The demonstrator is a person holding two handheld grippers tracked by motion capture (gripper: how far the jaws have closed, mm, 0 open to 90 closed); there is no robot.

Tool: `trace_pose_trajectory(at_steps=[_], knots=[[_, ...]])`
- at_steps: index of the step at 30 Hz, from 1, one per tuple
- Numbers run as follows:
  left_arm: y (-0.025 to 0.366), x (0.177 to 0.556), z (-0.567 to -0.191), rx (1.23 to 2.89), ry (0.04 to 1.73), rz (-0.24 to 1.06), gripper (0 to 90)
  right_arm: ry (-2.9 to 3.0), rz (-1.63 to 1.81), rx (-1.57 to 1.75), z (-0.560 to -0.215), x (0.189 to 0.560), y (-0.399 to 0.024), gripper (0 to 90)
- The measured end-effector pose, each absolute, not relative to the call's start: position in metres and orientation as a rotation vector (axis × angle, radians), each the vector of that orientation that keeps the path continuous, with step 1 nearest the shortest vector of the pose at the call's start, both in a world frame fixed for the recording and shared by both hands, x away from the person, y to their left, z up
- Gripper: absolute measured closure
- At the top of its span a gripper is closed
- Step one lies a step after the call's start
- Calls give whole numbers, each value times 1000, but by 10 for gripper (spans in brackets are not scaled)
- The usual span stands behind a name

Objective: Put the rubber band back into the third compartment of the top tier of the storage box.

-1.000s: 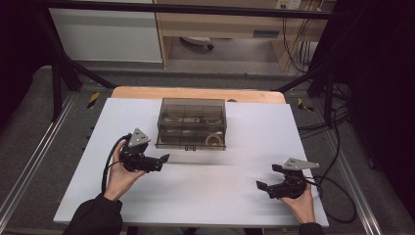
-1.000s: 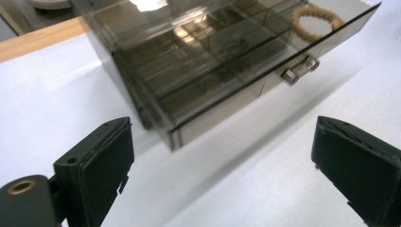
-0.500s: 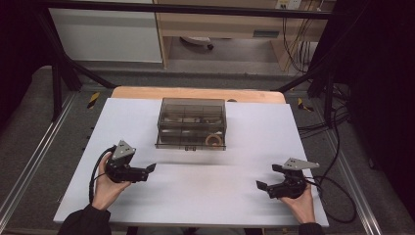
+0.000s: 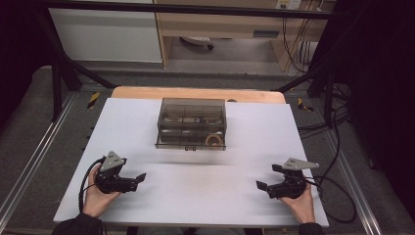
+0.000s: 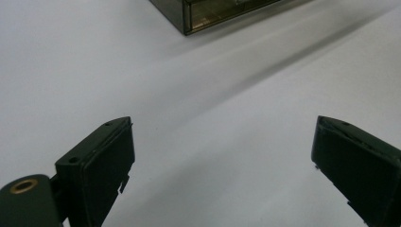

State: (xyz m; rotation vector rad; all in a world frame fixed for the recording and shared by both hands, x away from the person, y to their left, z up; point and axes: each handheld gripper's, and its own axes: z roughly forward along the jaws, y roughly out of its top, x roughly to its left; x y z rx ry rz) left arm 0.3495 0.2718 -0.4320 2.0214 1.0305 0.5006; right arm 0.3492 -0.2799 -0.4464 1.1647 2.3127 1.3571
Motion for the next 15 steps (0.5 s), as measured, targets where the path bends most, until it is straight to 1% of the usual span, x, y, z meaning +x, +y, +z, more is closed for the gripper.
trace_pose_trajectory(at_steps=[15], knots=[[277, 347, -444, 2039, 1032, 470, 63, 2319, 1353, 1160, -448, 350, -279, 6]])
